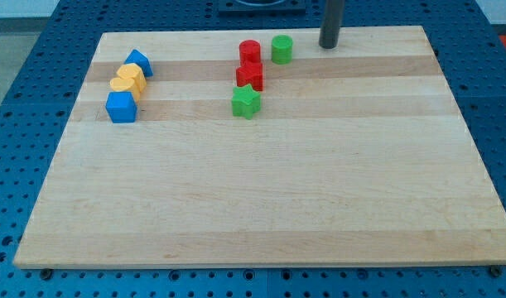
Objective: Push the green star right a bit
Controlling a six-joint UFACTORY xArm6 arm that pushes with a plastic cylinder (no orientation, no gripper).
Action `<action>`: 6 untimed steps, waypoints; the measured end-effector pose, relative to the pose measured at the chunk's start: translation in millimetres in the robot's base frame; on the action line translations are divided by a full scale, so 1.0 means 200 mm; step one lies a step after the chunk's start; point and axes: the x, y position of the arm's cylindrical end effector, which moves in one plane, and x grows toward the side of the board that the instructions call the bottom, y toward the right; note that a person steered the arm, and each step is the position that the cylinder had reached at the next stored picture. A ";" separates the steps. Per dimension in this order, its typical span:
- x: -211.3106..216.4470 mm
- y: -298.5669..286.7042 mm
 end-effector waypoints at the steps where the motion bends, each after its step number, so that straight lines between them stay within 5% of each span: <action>1: -0.20 -0.04; 3: 0.18 -0.28; 6: 0.17 -0.54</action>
